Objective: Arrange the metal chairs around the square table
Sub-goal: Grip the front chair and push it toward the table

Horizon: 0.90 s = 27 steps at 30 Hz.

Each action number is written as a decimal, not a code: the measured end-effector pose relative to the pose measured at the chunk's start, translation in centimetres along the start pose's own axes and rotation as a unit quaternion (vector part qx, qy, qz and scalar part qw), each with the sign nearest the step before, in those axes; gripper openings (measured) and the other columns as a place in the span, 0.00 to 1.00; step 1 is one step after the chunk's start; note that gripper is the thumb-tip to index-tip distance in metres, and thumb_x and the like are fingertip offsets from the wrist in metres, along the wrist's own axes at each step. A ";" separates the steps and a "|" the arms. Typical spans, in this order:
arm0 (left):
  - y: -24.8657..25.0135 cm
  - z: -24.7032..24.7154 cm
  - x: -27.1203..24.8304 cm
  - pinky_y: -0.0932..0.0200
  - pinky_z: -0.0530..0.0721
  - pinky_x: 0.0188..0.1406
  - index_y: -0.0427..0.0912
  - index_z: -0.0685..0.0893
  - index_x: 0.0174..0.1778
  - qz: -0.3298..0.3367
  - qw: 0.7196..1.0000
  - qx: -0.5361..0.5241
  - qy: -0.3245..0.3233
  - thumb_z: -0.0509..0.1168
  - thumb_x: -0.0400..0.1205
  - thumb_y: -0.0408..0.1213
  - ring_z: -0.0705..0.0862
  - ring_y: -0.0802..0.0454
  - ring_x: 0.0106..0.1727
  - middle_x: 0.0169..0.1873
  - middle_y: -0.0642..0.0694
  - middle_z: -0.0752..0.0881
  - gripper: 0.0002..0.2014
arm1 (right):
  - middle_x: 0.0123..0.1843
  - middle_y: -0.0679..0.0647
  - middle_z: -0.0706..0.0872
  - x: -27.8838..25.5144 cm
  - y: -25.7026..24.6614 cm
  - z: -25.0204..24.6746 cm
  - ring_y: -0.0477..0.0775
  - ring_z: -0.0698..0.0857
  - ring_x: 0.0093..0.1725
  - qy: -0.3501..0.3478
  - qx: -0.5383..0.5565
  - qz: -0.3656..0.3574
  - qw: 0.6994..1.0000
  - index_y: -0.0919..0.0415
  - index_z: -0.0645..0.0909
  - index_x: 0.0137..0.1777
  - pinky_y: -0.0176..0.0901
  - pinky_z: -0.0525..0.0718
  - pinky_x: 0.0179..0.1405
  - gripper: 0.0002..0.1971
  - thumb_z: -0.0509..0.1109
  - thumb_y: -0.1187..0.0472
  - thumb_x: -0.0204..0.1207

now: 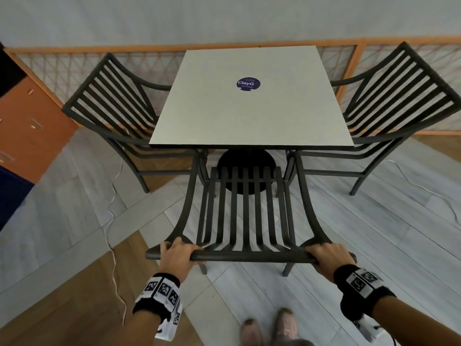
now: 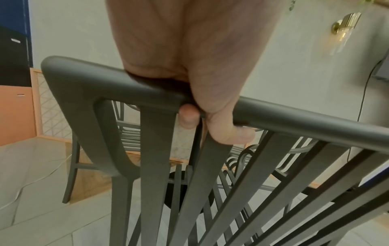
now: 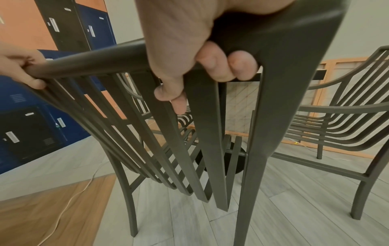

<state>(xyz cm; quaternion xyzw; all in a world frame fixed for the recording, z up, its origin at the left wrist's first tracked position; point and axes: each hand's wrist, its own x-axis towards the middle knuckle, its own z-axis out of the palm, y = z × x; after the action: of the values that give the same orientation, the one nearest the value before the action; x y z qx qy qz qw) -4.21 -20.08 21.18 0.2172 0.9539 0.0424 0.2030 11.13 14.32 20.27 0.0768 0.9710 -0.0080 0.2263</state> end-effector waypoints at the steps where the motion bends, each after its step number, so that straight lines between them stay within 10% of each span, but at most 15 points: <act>1: -0.2 0.1 -0.1 0.50 0.59 0.66 0.62 0.82 0.61 0.002 1.000 -0.001 0.000 0.64 0.76 0.57 0.74 0.54 0.60 0.48 0.59 0.84 0.18 | 0.50 0.49 0.89 -0.1 -0.1 0.2 0.58 0.87 0.51 0.002 0.002 0.000 1.000 0.45 0.77 0.61 0.49 0.82 0.49 0.14 0.58 0.55 0.77; 27: 1.0 -0.5 0.1 0.46 0.59 0.69 0.61 0.85 0.50 -0.027 0.999 -0.036 0.012 0.65 0.76 0.57 0.72 0.55 0.53 0.39 0.60 0.80 0.10 | 0.46 0.47 0.85 -0.3 0.0 -1.4 0.55 0.83 0.43 0.013 0.007 -0.025 1.000 0.49 0.74 0.57 0.43 0.74 0.38 0.09 0.59 0.50 0.80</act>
<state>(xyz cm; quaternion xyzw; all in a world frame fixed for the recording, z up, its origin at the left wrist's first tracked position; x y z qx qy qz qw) -4.09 -19.11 21.80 0.1831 0.9597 0.0742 0.2000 10.76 14.32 21.65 0.0543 0.9754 -0.0199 0.2127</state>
